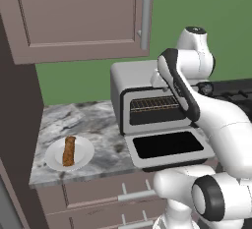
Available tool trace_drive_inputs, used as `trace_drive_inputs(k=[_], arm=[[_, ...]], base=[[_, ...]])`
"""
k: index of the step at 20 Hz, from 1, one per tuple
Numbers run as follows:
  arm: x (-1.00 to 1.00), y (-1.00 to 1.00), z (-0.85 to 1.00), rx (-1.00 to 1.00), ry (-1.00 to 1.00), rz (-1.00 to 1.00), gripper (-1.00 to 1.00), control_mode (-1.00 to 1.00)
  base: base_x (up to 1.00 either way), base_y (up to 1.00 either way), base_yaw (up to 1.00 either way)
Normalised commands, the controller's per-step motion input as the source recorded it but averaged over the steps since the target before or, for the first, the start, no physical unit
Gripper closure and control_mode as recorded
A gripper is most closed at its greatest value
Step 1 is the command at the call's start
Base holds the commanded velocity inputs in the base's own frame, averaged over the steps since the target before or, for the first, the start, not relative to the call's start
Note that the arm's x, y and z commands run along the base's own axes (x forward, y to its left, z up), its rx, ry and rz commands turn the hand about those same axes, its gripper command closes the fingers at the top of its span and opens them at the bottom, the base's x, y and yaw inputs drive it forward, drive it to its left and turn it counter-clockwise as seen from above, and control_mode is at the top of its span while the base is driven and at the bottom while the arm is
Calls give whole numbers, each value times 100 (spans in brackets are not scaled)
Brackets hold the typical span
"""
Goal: Pull the toaster oven rack outwards. Pick up the baguette from the plate and place it on the toaster oven rack. Close the toaster oven door fully and set the temperature to the lowest setting.
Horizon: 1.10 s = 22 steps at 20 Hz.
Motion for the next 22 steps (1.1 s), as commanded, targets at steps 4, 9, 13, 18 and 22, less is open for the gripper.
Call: trace_drive_inputs(k=[4, 9, 13, 18, 22], arm=[[-16, 0, 0, 0, -1, 0, -100, -100], [-35, -27, 0, 14, -1, -4, -100, -100], [-36, -51, 0, 27, -2, -4, -100, -100], [-36, -49, 0, 29, -5, -4, -100, -100], [-34, -34, -7, 26, -6, -4, -100, -100]], base=[[0, 0, 0], [0, 0, 0], [0, 0, 0], [0, 0, 0], [0, 0, 0]])
